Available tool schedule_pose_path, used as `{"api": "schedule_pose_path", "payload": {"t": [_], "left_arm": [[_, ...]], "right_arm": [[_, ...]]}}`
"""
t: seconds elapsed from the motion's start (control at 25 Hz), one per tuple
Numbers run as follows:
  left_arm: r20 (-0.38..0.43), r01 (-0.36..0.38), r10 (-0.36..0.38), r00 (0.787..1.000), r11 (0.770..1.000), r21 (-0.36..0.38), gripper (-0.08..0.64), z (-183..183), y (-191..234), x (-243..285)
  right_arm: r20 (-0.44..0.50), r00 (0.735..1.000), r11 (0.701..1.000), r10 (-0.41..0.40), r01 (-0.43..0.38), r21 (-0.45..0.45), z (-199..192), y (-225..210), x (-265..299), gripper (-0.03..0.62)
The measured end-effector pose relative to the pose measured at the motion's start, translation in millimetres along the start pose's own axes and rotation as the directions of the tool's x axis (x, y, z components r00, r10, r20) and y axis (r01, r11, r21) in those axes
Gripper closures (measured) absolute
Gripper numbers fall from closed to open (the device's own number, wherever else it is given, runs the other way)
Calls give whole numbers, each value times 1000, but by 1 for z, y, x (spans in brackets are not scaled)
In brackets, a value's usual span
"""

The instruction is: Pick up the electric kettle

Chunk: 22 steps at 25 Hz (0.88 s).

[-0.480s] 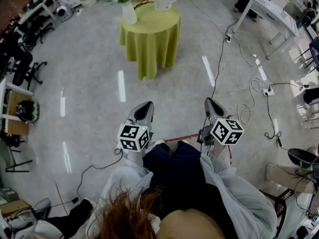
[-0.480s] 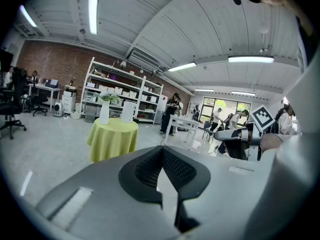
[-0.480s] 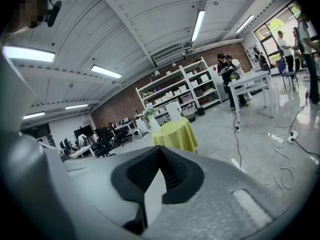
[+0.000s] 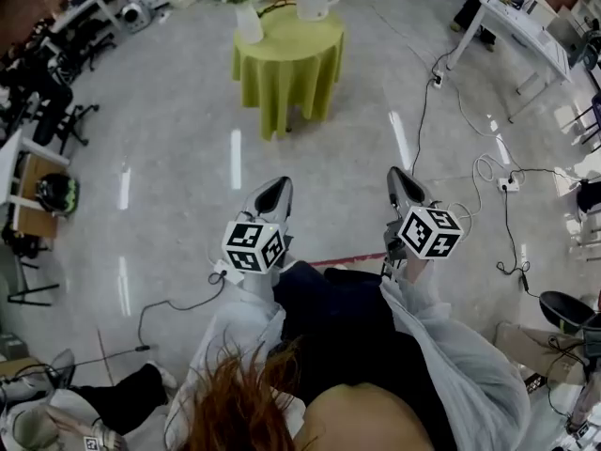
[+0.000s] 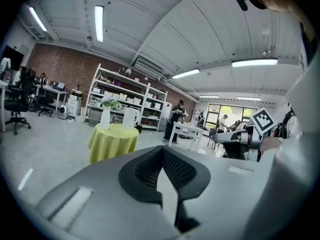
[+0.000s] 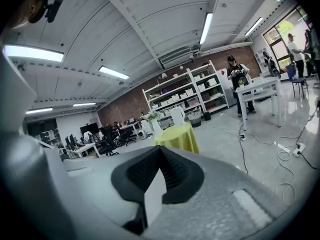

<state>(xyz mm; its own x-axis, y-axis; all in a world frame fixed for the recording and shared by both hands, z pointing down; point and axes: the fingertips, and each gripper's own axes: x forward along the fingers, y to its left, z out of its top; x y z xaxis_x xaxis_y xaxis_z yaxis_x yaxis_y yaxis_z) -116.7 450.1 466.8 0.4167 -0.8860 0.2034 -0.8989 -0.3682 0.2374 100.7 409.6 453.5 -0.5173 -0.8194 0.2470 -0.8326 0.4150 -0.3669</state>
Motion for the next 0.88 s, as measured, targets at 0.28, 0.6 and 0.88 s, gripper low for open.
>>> {"api": "schedule_pose_path", "payload": {"t": [0.28,0.6,0.88], "left_arm": [[-17,32,-32,999,999,-3,397,-9,-23,16],[-58,63,-66,996,997,-46,250,-14,-21,54],[-105,93,-96,990,995,-33,246,1,1,124]], "right_arm": [[-51,999,999,3,-1,38,-21,-22,-5,591],[-78,997,996,-28,34,82,-21,-49,13,591],[-89,994,991,-60,70,110,1,-83,67,591]]}}
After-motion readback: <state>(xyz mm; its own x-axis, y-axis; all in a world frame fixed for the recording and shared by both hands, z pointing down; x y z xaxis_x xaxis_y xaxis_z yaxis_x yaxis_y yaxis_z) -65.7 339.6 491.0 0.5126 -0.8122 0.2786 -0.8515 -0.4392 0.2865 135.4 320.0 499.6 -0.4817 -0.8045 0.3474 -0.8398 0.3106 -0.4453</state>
